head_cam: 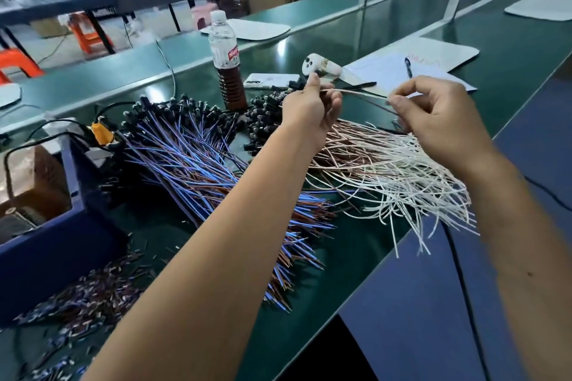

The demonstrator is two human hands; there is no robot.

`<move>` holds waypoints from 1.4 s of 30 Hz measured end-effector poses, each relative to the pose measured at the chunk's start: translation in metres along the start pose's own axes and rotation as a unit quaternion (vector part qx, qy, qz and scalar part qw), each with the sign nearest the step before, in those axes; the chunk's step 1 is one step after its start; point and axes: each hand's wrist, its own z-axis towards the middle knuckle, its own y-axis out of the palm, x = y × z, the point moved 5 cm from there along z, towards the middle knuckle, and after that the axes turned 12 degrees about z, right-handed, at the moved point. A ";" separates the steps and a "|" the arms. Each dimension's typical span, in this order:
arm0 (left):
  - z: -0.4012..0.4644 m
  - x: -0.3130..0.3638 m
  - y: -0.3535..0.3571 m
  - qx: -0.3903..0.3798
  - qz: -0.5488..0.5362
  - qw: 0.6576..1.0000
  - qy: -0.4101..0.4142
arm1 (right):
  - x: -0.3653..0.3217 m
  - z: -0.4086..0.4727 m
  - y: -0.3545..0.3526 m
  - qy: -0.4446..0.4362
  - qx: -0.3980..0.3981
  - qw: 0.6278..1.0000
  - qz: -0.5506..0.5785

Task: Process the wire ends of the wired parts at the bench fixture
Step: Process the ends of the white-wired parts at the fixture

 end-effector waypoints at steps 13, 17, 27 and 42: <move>0.008 -0.011 -0.020 0.024 -0.082 0.996 -0.028 | 0.048 0.002 0.051 -0.012 -0.105 0.925 -0.364; -0.003 -0.019 -0.028 0.013 -0.082 0.996 -0.032 | 0.052 0.004 0.052 0.004 -0.090 0.915 -0.394; -0.083 0.014 -0.084 -0.114 0.012 0.993 0.041 | -0.066 -0.018 0.122 -0.127 -0.090 0.961 -0.229; -0.303 0.051 -0.438 0.178 0.617 0.739 -0.203 | -0.233 -0.245 0.446 -0.226 -0.582 0.766 -0.153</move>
